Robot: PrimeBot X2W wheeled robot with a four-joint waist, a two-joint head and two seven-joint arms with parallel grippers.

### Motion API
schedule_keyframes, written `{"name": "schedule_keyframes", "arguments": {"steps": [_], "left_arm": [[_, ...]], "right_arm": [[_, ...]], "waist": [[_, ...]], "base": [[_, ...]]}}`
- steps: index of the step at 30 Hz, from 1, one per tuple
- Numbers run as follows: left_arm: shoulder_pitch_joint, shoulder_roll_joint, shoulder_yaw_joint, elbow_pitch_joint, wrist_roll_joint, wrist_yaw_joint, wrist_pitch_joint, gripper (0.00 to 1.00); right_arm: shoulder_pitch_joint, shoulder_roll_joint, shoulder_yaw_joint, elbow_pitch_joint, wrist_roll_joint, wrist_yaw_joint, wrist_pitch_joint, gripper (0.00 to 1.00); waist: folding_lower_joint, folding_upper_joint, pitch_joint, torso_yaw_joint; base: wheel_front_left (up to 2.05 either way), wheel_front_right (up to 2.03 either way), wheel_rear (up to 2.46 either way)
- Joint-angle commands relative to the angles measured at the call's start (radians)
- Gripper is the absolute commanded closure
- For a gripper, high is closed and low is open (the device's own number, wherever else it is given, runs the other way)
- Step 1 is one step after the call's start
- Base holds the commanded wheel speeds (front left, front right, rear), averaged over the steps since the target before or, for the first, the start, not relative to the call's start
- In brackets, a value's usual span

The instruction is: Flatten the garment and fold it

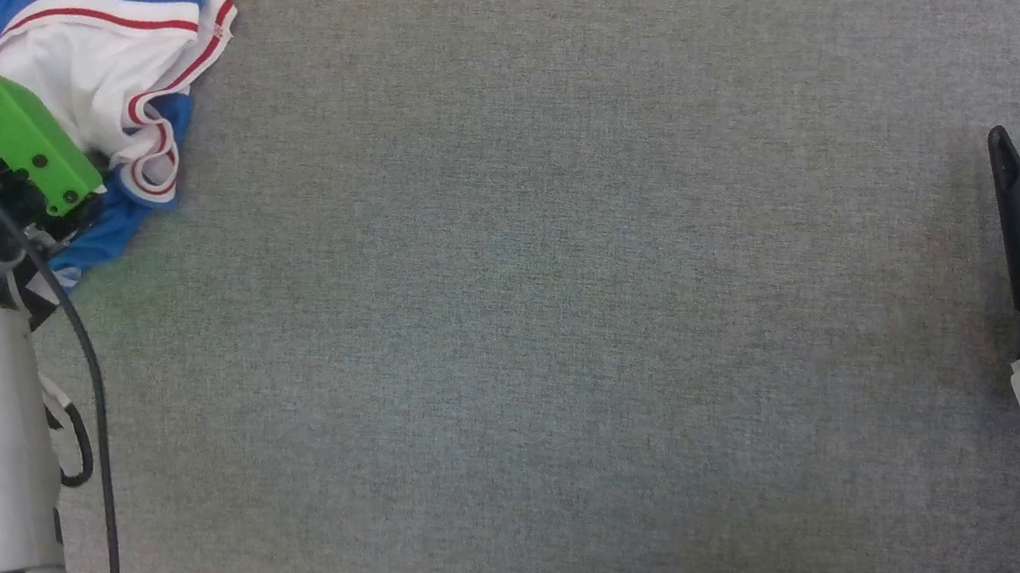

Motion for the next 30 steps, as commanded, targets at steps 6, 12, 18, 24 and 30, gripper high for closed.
{"name": "schedule_keyframes", "arguments": {"steps": [6, 12, 18, 24, 30], "left_arm": [[0.066, 0.009, 0.007, -0.037, 0.026, 0.013, -0.13, 1.0], [0.041, 0.046, 0.028, -0.036, 0.062, -0.025, -0.373, 1.0], [-0.031, 0.077, 0.017, -0.032, 0.076, -0.098, -0.499, 1.0], [-0.123, 0.077, -0.035, -0.033, 0.094, -0.154, -0.519, 1.0], [-0.176, 0.023, -0.101, -0.05, 0.089, -0.207, -0.502, 1.0]], "right_arm": [[-0.021, -0.001, 0.008, 0.015, 0.007, -0.001, -0.008, 0.0], [-0.03, 0.021, 0.034, 0.078, 0.009, -0.001, -0.034, 0.0], [-0.031, 0.055, 0.054, 0.15, 0.008, -0.001, -0.066, 0.0], [-0.028, 0.082, 0.059, 0.225, 0.007, -0.001, -0.103, 0.0], [-0.023, 0.094, 0.052, 0.282, 0.011, -0.001, -0.133, 0.0]], "waist": [[-0.0001, 0.0, -0.025, 0.007], [-0.0001, 0.0, -0.12, 0.016], [-0.0001, 0.0, -0.221, 0.002], [-0.0001, 0.0, -0.328, -0.037], [-0.0001, 0.0, -0.416, -0.098]], "base": [[0.0, 0.0, 0.0], [0.0, 0.0, 0.0], [0.0, 0.0, 0.0], [0.0, 0.0, 0.0], [0.0, 0.0, 0.0]]}}
